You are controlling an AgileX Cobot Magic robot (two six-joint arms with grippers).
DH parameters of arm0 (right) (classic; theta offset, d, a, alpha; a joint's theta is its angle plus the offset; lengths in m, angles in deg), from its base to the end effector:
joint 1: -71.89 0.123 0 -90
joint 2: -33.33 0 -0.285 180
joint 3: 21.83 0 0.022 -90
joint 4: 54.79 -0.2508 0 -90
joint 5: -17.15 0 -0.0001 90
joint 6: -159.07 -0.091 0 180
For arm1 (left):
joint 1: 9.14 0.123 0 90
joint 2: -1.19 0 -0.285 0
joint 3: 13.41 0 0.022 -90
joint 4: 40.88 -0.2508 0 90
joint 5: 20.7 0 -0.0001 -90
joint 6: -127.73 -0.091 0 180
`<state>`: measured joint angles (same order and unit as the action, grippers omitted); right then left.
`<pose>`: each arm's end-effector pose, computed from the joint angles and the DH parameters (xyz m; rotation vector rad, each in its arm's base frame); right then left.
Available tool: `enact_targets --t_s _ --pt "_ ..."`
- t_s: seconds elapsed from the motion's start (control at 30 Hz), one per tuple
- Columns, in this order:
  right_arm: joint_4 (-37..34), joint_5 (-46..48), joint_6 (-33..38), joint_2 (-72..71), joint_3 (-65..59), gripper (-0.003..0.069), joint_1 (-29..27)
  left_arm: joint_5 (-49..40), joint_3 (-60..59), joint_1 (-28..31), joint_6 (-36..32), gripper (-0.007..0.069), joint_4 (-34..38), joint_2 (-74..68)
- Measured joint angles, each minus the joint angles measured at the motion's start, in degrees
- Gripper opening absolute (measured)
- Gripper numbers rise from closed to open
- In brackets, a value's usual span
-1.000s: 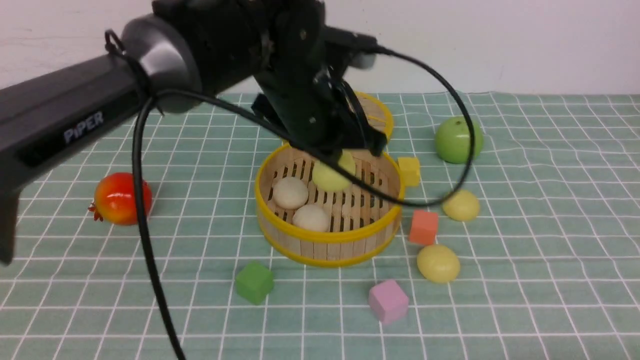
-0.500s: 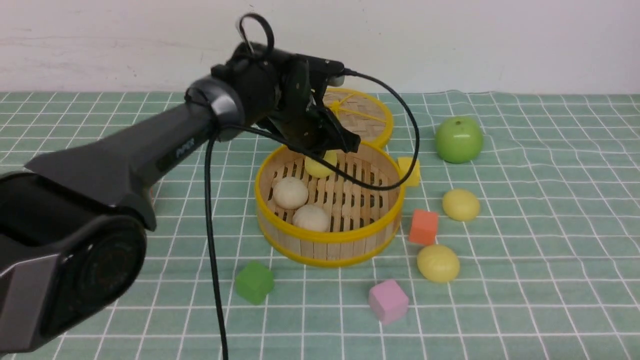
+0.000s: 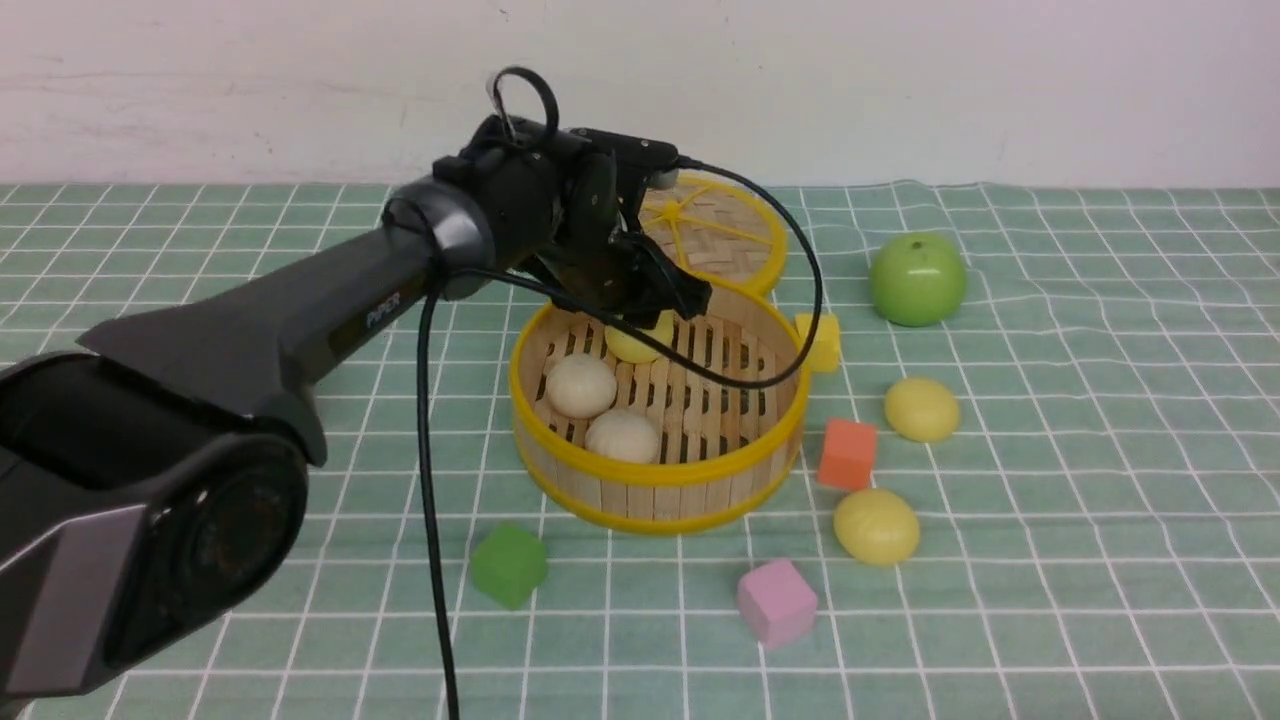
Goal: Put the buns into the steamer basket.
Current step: Use the left arm to put the steamed stuffed bun into the steamer, then use the right arm to grab a steamed stuffed bun
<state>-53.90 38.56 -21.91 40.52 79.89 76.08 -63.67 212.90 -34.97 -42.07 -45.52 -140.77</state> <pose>0.0525 0.0033 0.1739 -0.0618 1.8646 0.0471 0.4849 -0.2291 0.2277 0.3759 2.3960 -0.1937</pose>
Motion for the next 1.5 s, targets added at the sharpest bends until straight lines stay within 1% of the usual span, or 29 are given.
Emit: enact_targets --t_s 0.07,0.1,0.2,0.27,0.3,0.33,0.37,0.4,0.43,0.47,0.57,0.67,0.77,0.8,0.83,0.87,1.0,1.1,1.13,1.17,1.2,1.23,1.3,1.33,1.37,1.43,1.47,1.5 --pt "0.0 0.0 0.0 0.0 0.0 0.0240 0.0 -2.7 -0.1 -0.1 0.3 0.0409 0.0 3.4" --pt "0.0 0.0 0.0 0.0 0.0 0.0240 0.0 -4.3 -0.1 -0.2 0.2 0.0417 -0.1 5.6" --pt "0.0 0.0 0.0 0.0 0.0 0.0240 0.0 -7.5 -0.1 -0.6 -1.3 0.0392 -0.1 12.2" --pt "0.0 0.0 0.0 0.0 0.0 0.0240 0.0 -11.1 0.0 -0.8 -2.2 0.0307 0.1 18.9" --pt "0.0 0.0 0.0 0.0 0.0 0.0240 0.0 -12.8 0.0 -1.0 -2.2 0.0252 0.3 22.0" --pt "0.0 0.0 0.0 0.0 0.0 0.0240 0.0 -13.6 0.0 -1.1 -2.4 0.0227 0.4 23.2" --pt "0.0 0.0 0.0 0.0 0.0 0.0240 0.0 -16.9 0.1 -1.3 -2.4 0.0111 0.6 28.1" --pt "0.0 0.0 0.0 0.0 0.0 0.0240 0.0 -18.5 0.1 -1.3 -2.6 0.0071 0.6 29.6" --pt "0.0 0.0 0.0 0.0 0.0 0.0240 0.0 -20.3 -0.5 -1.3 -2.8 0.0011 0.6 32.6" --pt "0.0 0.0 0.0 0.0 0.0 0.0240 0.0 -20.7 -1.1 -1.3 -3.0 -0.0013 0.6 34.6" --pt "0.0 0.0 0.0 0.0 0.0 0.0240 0.0 -20.1 -7.8 -1.3 -3.3 -0.0014 1.7 42.3" --pt "0.0 0.0 0.0 0.0 0.0 0.0240 0.0 -15.1 -19.4 -1.3 -3.4 -0.0014 4.6 51.2" --pt "0.0 0.0 0.0 0.0 0.0 0.0240 0.0 -7.9 -33.2 -1.3 -3.8 -0.0014 7.1 60.3" --pt "0.0 0.0 0.0 0.0 0.0 0.0240 0.0 -4.4 -39.4 -1.3 -4.1 -0.0014 7.8 63.7" --pt "0.0 0.0 0.0 0.0 0.0 0.0240 0.0 -4.4 -39.4 -1.3 -4.2 -0.0014 7.8 64.4" --pt "0.0 0.0 0.0 0.0 0.0 0.0240 0.0 -0.4 -46.7 -1.3 -4.4 -0.0014 8.3 69.0" --pt "0.0 0.0 0.0 0.0 0.0 0.0240 0.0 11.9 -66.5 -1.3 -4.7 -0.0014 8.9 82.2" --pt "1.1 0.0 0.0 0.0 0.0 0.0240 0.0 19.6 -79.3 -1.3 -4.7 -0.0014 9.6 91.3" --pt "1.5 0.0 0.0 0.0 0.0 0.0240 0.0 21.2 -81.9 -1.3 -4.7 -0.0014 9.8 92.6" --pt "2.9 -0.1 0.0 0.0 0.0 0.0240 0.0 25.6 -89.1 -1.3 -4.7 -0.0014 11.3 98.3" --pt "3.1 -0.2 0.0 0.0 0.0 0.0240 0.0 25.6 -89.1 -1.3 -4.7 -0.0014 11.3 99.0" --pt "3.5 -0.9 -0.3 0.0 0.0 0.0240 0.0 28.3 -94.0 -1.3 -4.7 -0.0014 13.4 103.4" --pt "1.1 -3.4 -3.8 0.0 -0.4 0.0240 0.0 30.6 -100.3 -1.3 -4.7 -0.0014 16.3 109.9" --pt "0.7 -3.7 -4.3 0.0 -0.3 0.0240 0.0 30.8 -100.8 -1.3 -4.7 -0.0014 16.5 109.9" --pt "-4.0 -7.7 -8.7 0.0 -0.4 0.0240 0.0 31.6 -104.1 -1.3 -4.7 -0.0014 18.3 114.4" --pt "-6.9 -10.6 -12.3 0.0 -0.4 0.0240 0.0 31.9 -106.4 -1.3 -4.7 -0.0014 18.9 117.0" --pt "-11.1 -15.1 -16.8 0.0 -0.4 0.0240 0.0 31.9 -108.1 -1.3 -4.7 -0.0014 19.2 119.5" --pt "-13.0 -17.6 -18.5 0.0 -0.4 0.0240 0.0 32.1 -108.8 -1.3 -4.7 -0.0014 19.3 121.0"
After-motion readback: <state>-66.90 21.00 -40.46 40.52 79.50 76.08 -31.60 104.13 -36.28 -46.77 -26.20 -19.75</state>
